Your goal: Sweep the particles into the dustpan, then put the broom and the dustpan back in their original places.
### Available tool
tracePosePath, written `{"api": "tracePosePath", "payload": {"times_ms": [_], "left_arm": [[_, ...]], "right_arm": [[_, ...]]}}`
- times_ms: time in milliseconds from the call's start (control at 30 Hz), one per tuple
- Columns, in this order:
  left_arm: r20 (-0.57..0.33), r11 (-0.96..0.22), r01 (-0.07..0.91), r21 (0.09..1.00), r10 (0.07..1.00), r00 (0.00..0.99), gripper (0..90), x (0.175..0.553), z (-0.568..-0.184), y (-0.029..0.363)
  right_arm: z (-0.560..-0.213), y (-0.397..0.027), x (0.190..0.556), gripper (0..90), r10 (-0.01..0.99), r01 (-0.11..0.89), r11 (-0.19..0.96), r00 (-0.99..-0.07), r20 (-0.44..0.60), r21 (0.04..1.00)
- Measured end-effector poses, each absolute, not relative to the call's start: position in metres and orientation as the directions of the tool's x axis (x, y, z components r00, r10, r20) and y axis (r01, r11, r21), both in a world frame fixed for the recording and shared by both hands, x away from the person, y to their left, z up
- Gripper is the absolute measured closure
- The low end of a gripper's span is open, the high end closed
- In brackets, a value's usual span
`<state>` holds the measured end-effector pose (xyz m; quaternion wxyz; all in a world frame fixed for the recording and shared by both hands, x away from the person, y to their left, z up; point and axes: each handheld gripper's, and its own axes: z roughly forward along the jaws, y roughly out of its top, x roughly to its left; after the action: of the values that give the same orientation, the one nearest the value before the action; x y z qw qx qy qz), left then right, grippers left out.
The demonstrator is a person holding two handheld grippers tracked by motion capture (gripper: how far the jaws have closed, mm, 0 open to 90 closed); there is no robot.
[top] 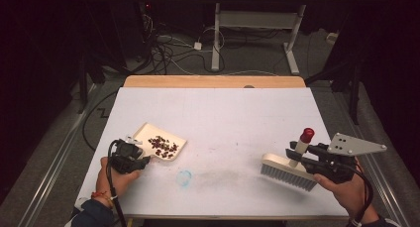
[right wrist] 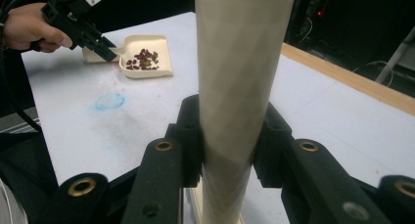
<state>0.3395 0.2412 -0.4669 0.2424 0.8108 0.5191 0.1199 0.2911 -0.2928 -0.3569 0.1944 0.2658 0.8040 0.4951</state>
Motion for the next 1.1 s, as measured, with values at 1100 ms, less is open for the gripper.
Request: {"api": "tracePosePath", "payload": {"times_ms": [1100], "left_arm": [[-0.064, -0.364, 0.672, 0.644, 0.850, 0.522, 49.4, 0.323, -0.463, 0.221]], "right_arm": [[-0.377, -0.291, 0.421, 62.8, 0.754, 0.441, 0.371, -0.657, 0.013, 0.817]]}}
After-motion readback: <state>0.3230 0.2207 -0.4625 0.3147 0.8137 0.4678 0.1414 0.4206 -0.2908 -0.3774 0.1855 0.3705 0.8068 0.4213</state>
